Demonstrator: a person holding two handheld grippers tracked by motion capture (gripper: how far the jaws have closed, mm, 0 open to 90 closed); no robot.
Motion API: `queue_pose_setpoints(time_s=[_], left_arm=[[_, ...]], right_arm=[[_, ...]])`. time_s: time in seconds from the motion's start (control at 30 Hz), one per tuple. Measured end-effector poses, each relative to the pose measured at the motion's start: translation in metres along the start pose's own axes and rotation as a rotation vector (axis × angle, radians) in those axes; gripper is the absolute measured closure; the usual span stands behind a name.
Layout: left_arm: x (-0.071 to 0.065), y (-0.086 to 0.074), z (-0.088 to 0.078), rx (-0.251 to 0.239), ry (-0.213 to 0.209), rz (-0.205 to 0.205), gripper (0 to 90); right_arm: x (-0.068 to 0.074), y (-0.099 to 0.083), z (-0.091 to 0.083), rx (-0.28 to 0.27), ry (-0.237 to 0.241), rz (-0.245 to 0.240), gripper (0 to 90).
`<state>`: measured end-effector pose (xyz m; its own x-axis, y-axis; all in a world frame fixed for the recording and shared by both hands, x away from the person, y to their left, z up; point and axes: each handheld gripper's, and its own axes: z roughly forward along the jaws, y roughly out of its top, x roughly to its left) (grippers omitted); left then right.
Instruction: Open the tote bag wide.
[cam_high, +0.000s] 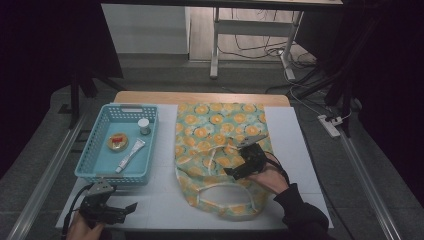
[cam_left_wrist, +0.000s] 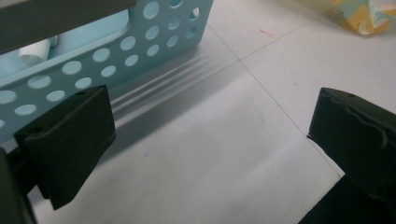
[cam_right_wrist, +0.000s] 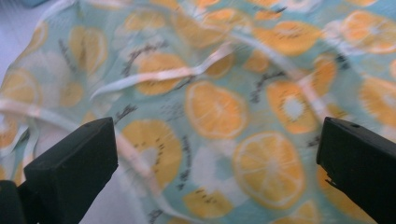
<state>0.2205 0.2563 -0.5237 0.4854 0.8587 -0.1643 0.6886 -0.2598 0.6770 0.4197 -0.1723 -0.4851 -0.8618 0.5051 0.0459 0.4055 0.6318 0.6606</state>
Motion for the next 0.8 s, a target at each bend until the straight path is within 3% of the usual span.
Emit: queue_pose_setpoints(time_s=[0.2,0.33,0.53,0.8], left_arm=[[0.000,0.000,0.000,0.001,0.000,0.000,0.7],[0.000,0.000,0.000,0.003,0.000,0.001,0.7],[0.000,0.000,0.000,0.004,0.002,0.002,0.8],[0.000,0.000,0.001,0.005,0.001,0.002,0.9]], right_arm=[[0.011,-0.006,0.009,0.040,0.021,-0.024,0.0],[0.017,-0.011,0.023,0.086,-0.001,-0.056,0.0],[0.013,-0.012,0.034,0.099,-0.055,-0.065,0.0],[0.002,-0.010,0.042,0.085,-0.098,-0.064,10.7]])
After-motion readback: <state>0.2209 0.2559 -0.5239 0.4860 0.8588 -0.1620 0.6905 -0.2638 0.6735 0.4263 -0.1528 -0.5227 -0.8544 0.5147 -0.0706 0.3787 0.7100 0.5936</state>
